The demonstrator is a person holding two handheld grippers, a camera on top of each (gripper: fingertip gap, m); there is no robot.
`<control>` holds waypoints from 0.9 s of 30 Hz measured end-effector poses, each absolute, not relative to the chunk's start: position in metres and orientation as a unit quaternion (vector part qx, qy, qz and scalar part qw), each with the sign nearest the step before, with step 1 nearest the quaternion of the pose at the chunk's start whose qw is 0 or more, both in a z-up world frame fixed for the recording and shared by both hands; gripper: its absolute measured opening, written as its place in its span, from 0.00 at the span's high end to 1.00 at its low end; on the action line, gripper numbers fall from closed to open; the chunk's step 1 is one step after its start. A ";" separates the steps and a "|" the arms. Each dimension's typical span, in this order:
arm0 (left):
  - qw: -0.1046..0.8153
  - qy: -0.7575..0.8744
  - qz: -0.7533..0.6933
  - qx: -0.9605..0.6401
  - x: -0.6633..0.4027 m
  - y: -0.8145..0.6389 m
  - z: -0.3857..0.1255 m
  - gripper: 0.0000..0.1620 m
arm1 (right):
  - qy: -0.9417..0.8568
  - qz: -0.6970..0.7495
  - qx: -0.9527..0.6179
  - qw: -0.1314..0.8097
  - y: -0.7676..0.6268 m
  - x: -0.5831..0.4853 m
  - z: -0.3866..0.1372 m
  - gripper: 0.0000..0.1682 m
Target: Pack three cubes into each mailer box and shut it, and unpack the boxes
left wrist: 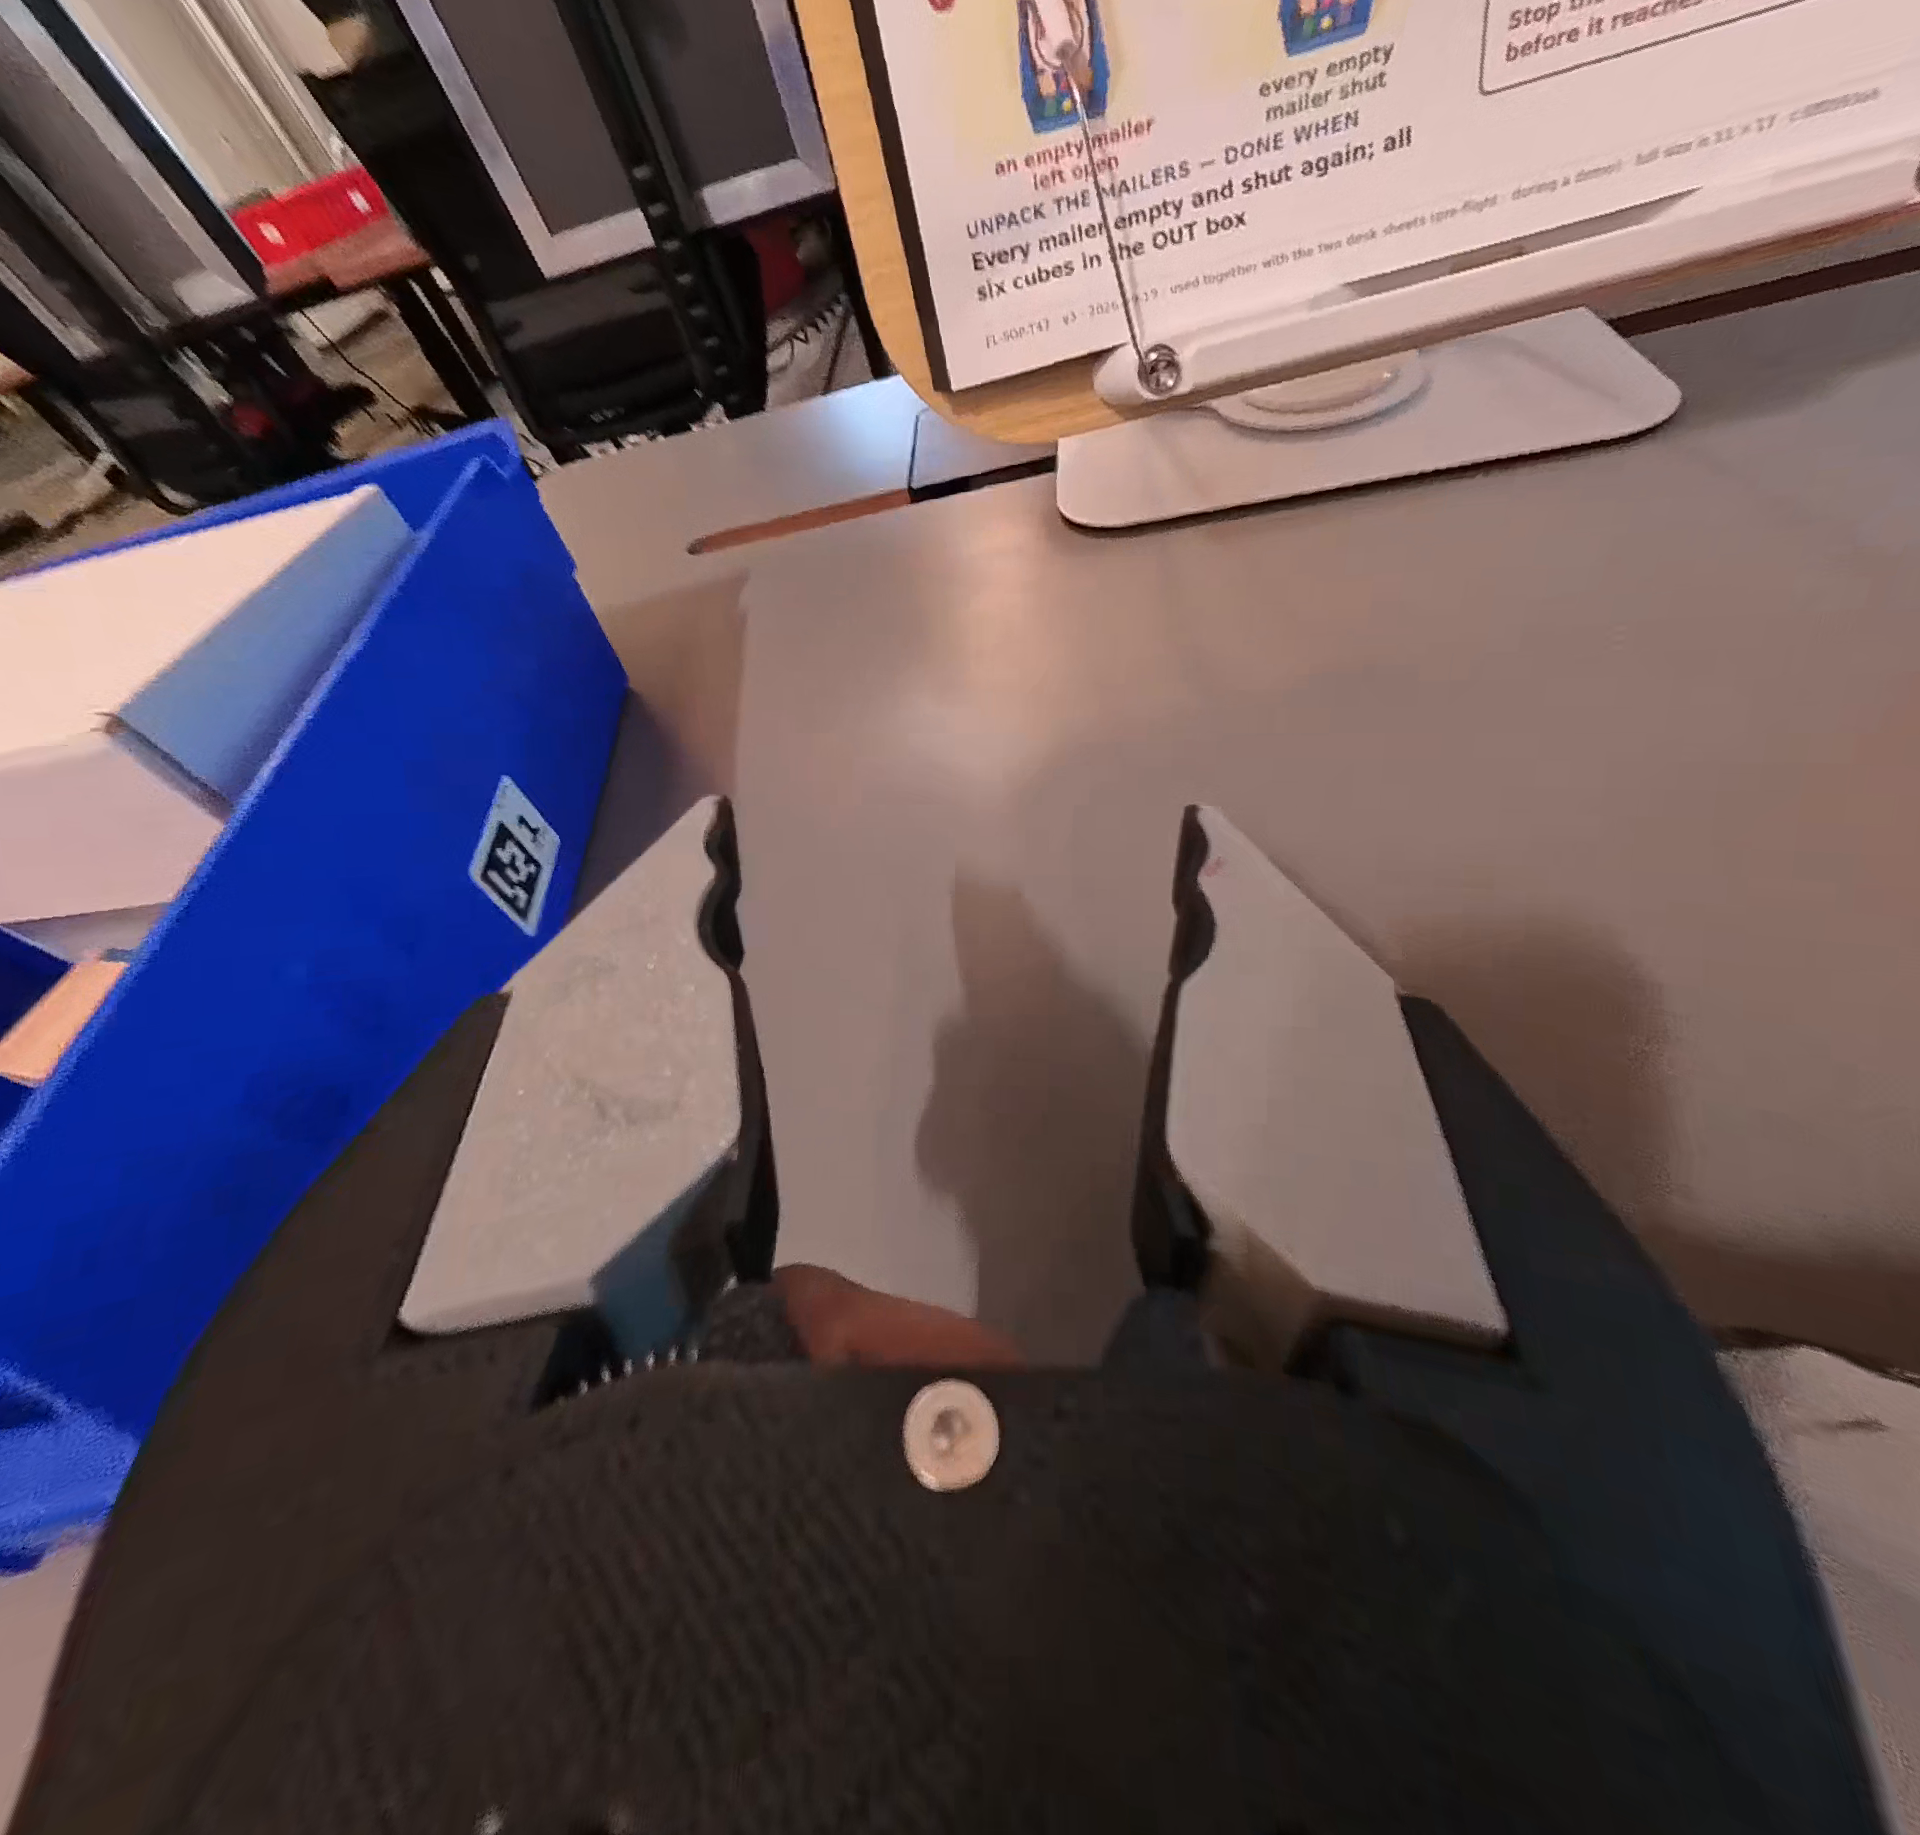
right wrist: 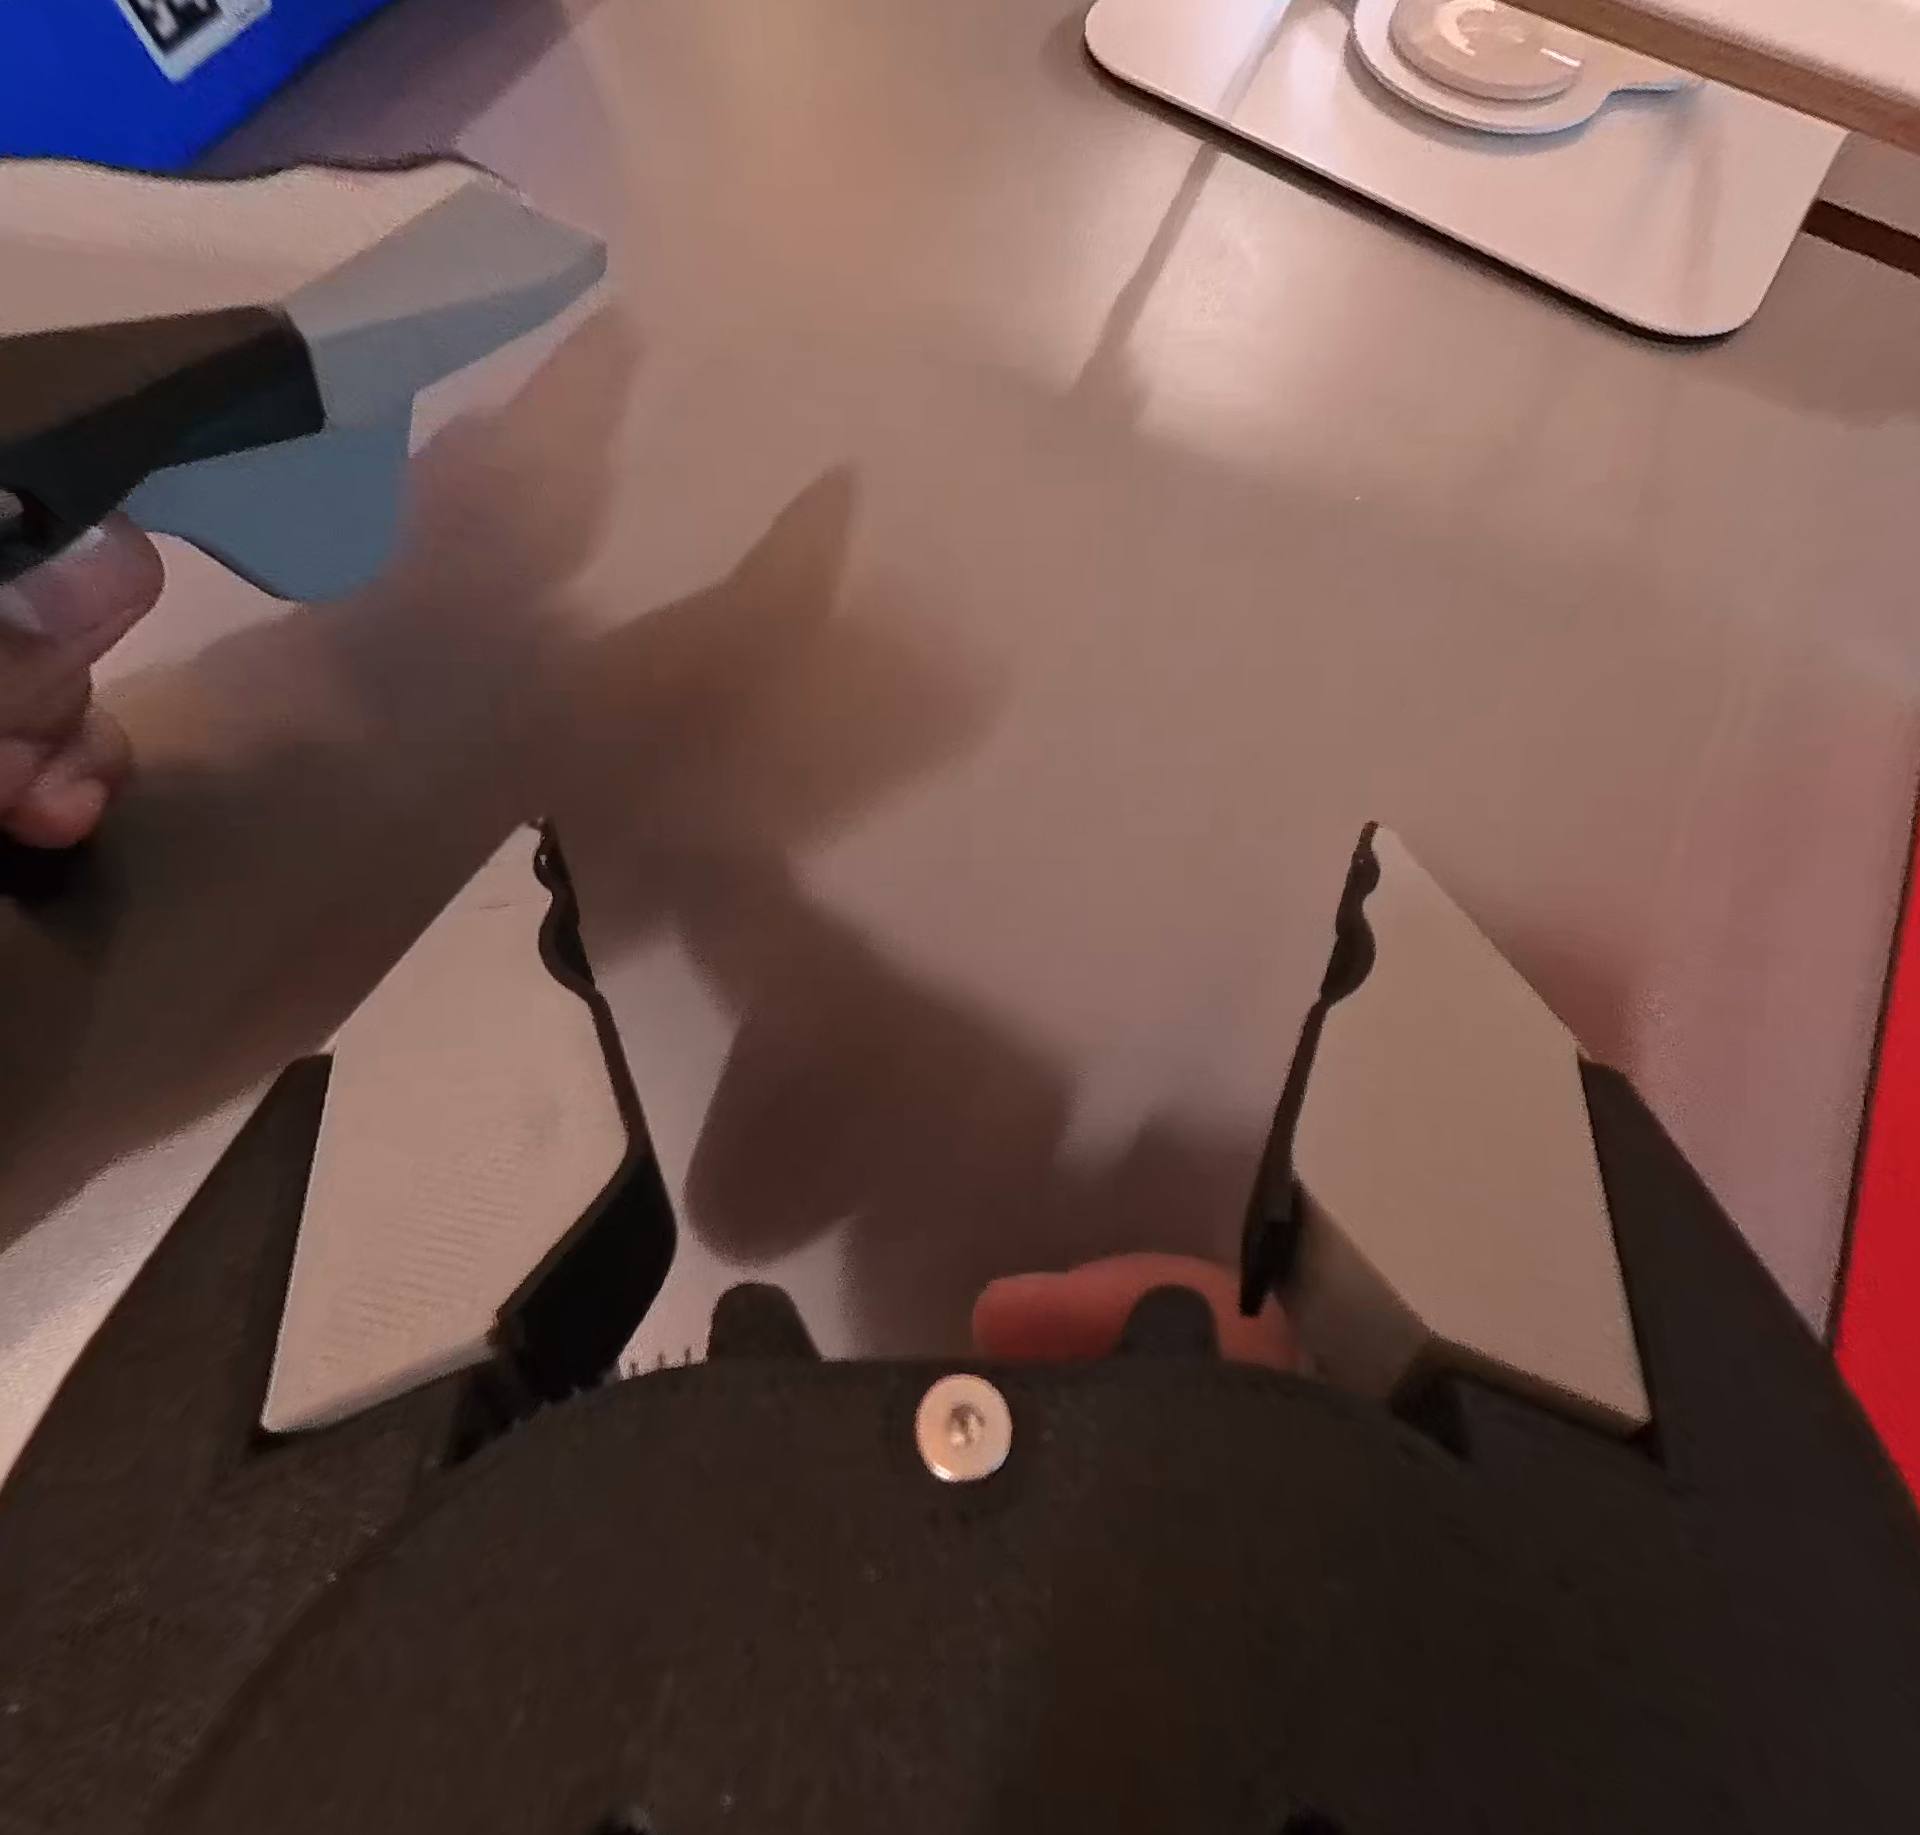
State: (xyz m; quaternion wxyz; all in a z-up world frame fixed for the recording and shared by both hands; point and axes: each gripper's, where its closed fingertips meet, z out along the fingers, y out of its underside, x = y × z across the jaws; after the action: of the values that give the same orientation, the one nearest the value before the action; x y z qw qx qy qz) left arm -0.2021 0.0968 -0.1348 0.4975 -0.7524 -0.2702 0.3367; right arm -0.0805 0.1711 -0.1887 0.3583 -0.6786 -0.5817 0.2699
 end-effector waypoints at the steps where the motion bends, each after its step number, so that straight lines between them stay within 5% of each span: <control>1: 0.499 -0.270 0.340 -0.750 -0.202 0.096 -0.134 0.50 | -0.588 0.262 -0.675 0.361 0.170 -0.081 -0.190 0.16; 14: 0.516 -0.253 0.332 -0.748 -0.194 0.099 -0.130 0.57 | -0.620 0.227 -0.675 0.328 0.165 -0.086 -0.206 0.18; 21: 0.522 -0.246 0.334 -0.745 -0.191 0.100 -0.128 0.78 | -0.624 0.250 -0.683 0.285 0.160 -0.087 -0.213 0.20; 27: 0.531 -0.246 0.326 -0.743 -0.190 0.099 -0.126 0.64 | -0.622 0.245 -0.688 0.282 0.157 -0.084 -0.214 0.16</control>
State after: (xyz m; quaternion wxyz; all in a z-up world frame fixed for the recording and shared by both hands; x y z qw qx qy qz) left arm -0.1904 0.0991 -0.1263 0.5309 -0.7426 -0.2460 0.3259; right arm -0.0844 0.1573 -0.2144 0.2815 -0.6881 -0.6224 0.2448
